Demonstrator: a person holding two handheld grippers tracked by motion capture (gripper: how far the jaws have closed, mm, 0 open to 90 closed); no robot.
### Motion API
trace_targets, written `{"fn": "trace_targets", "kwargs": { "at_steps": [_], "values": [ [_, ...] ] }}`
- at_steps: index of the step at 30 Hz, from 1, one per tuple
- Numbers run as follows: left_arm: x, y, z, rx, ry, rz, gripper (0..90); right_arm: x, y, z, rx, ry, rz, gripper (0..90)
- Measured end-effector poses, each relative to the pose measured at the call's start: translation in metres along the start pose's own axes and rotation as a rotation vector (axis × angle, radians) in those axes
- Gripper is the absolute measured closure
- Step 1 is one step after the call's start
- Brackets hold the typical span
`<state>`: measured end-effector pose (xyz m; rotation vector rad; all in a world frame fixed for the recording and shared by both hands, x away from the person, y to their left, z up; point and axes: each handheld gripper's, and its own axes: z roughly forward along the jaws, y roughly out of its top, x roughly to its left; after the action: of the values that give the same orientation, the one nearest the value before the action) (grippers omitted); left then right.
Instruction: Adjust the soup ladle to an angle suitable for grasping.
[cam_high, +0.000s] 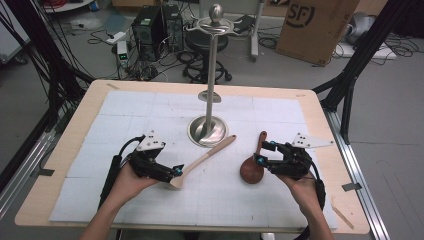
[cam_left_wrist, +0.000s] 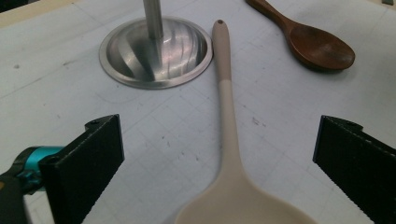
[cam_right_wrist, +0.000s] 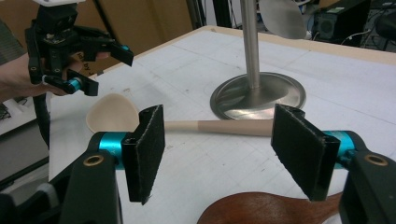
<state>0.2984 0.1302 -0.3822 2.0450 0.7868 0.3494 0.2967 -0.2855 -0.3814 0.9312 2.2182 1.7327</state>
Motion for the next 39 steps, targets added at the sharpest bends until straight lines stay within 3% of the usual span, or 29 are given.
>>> {"fn": "trace_targets", "kwargs": {
  "at_steps": [4,7,21,39],
  "values": [
    [-0.001,0.009,0.011,-0.012,0.020,-0.012,8.0,0.000,0.000,0.000,0.005,-0.001,-0.005,33.9],
    [-0.001,0.014,0.018,-0.012,0.009,-0.020,8.3,0.000,0.000,0.001,0.008,-0.006,-0.011,33.7],
    [-0.010,0.041,0.050,0.021,-0.010,0.024,9.5,-0.002,-0.001,-0.001,0.001,-0.015,-0.011,33.1],
    [-0.008,0.036,0.084,0.074,-0.017,0.005,14.4,-0.005,-0.004,-0.003,-0.002,-0.026,-0.007,33.0]
  ]
}}
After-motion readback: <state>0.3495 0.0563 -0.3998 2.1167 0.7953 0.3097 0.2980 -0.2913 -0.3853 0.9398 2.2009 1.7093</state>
